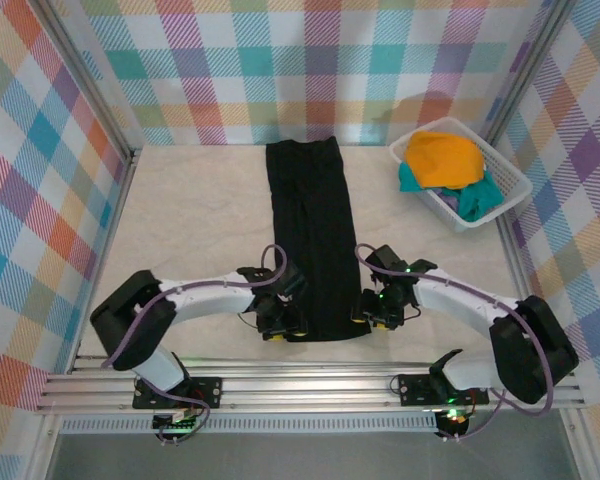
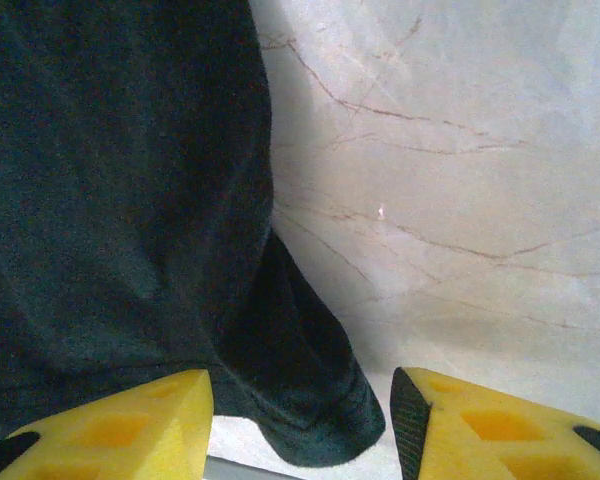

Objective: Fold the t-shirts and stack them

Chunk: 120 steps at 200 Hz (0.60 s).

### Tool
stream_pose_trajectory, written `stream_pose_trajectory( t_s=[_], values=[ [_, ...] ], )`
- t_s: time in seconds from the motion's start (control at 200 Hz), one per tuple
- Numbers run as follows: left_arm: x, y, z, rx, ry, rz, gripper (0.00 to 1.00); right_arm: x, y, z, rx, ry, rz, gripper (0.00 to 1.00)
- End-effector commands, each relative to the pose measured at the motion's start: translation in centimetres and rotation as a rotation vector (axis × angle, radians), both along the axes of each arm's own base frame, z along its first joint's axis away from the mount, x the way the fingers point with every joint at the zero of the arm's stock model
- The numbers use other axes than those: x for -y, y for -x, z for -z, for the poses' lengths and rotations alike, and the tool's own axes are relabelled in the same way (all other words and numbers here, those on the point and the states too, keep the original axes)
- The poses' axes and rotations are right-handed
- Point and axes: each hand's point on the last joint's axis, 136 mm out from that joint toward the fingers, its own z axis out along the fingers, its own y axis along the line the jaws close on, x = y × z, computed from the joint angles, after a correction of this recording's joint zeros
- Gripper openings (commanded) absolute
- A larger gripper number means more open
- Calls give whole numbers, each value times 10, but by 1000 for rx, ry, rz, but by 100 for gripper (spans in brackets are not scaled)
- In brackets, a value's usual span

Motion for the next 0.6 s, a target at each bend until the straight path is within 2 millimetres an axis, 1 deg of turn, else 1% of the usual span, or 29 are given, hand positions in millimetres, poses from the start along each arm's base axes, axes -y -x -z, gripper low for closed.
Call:
stream_pose_trajectory(
  t_s=[0.0,0.09,0.165,0.205,0.32,0.36,0.385,0.415,0.425,0.435,0.455,0.515,0.595],
  values=[
    [11,-9,12,27,9,-10,48,-4,2,9,-18,-3,-12,50],
    [23,-19,13,47,38,-37,42,-11,2,12,-30,-18,-18,47],
    [23,-26,13,71,24,-54,37,-19,4,14,-45,-27,-31,44],
    [22,-29,13,85,12,-62,33,-24,5,14,-51,-33,-35,42],
    [13,-32,12,118,-15,-85,12,-34,6,13,-49,-47,-24,31],
    [7,-33,9,136,-25,-97,5,-33,5,11,-40,-38,-15,25],
    [2,-34,7,148,-29,-106,0,-33,5,10,-31,-34,-11,18],
    [-3,-34,4,162,-29,-118,0,-32,4,7,-22,-34,-2,9],
    [-4,-34,2,168,-27,-122,0,-31,4,6,-18,-32,2,8],
    [-6,-34,1,171,-25,-125,0,-31,4,5,-16,-33,5,4],
    [-8,-33,-1,178,-18,-131,0,-31,4,3,-12,-37,11,0],
    [-16,-29,-8,192,1,-145,0,-34,5,-4,-11,-64,22,0],
    [-22,-18,-13,179,44,-152,0,-44,14,-10,-51,-115,14,0]
  ],
)
